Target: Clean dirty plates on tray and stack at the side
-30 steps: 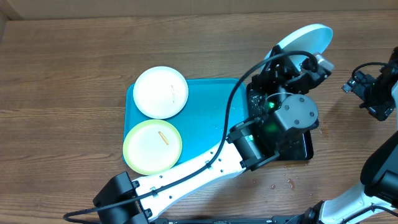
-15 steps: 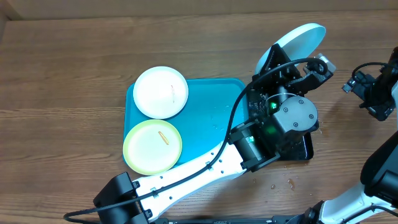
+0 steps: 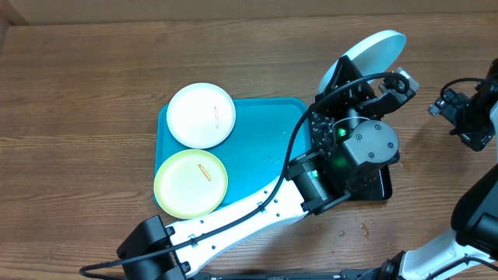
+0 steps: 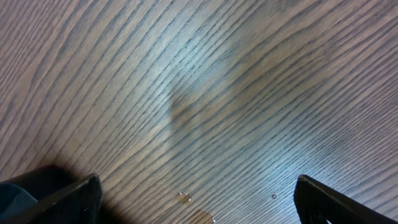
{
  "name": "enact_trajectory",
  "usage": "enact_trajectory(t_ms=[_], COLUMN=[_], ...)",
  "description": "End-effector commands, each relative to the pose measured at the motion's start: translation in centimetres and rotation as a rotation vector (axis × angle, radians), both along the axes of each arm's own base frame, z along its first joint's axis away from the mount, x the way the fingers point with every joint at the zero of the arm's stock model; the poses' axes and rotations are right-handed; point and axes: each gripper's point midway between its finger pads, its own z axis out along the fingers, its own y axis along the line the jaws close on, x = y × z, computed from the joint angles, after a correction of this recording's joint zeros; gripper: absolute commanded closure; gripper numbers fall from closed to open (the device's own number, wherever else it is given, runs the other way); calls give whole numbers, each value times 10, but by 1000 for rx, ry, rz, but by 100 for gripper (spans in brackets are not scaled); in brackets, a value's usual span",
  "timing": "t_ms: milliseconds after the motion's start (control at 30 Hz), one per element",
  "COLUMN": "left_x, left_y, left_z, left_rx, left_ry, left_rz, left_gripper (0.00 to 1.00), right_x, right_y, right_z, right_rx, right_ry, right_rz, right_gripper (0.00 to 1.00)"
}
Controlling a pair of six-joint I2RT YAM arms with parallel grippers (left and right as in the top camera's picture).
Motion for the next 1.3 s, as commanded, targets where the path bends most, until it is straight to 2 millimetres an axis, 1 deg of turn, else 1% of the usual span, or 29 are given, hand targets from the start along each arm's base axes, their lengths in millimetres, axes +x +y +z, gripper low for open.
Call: enact_trajectory(t_ms=[0, 133, 200, 300, 367, 433, 533, 567, 633, 667, 767, 833, 867, 933, 1067, 1200, 1267], left_x=[0, 1, 1, 0, -1, -2, -6, -6, -4, -2, 9, 17, 21, 32, 51, 64, 69], left_y=[0, 1, 1, 4, 9, 6, 0, -1, 1, 2, 10, 21, 28, 52, 110, 179, 218], left_z=[-1, -9, -18, -38, -60, -84, -129, -141, -158, -164, -177, -182, -185, -191, -203, -209, -210], left_rx=[-74, -112, -160, -251, -333, -385, -502, -543, -623, -653, -747, -813, -852, -934, -1088, -1249, -1317], left_ry=[10, 32, 57, 114, 177, 276, 514, 589, 720, 773, 925, 1012, 1052, 1116, 1207, 1282, 1292], left_rz=[10, 13, 15, 33, 49, 24, -29, -38, -47, -54, -80, -84, -74, -18, 127, 239, 280], left_gripper=[96, 96, 96, 96, 96, 96, 96, 96, 96, 96, 96, 96, 96, 96, 96, 96, 96], right_x=[5, 5, 5, 5, 5, 5, 5, 5, 5, 5, 5, 5, 5, 5, 5, 5, 5], right_y=[-6, -6, -6, -6, -6, -6, -6, -6, -6, -6, -6, -6, -6, -6, -6, -6, -6], right_z=[18, 18, 18, 18, 18, 18, 18, 18, 18, 18, 18, 18, 18, 18, 18, 18, 18], right_rx=[-31, -31, -31, -31, -31, -31, -31, -31, -31, -31, -31, -31, -31, -31, -31, -31, -31], right_ry=[-44, -44, -44, -44, -44, -44, -44, -44, -44, -44, -44, -44, -44, -44, -44, -44, -44], right_rz=[-8, -8, -8, -8, -8, -8, -8, -8, -8, -8, -8, -8, -8, -8, -8, -8, -8], right_gripper=[0, 0, 0, 0, 0, 0, 0, 0, 0, 0, 0, 0, 0, 0, 0, 0, 0])
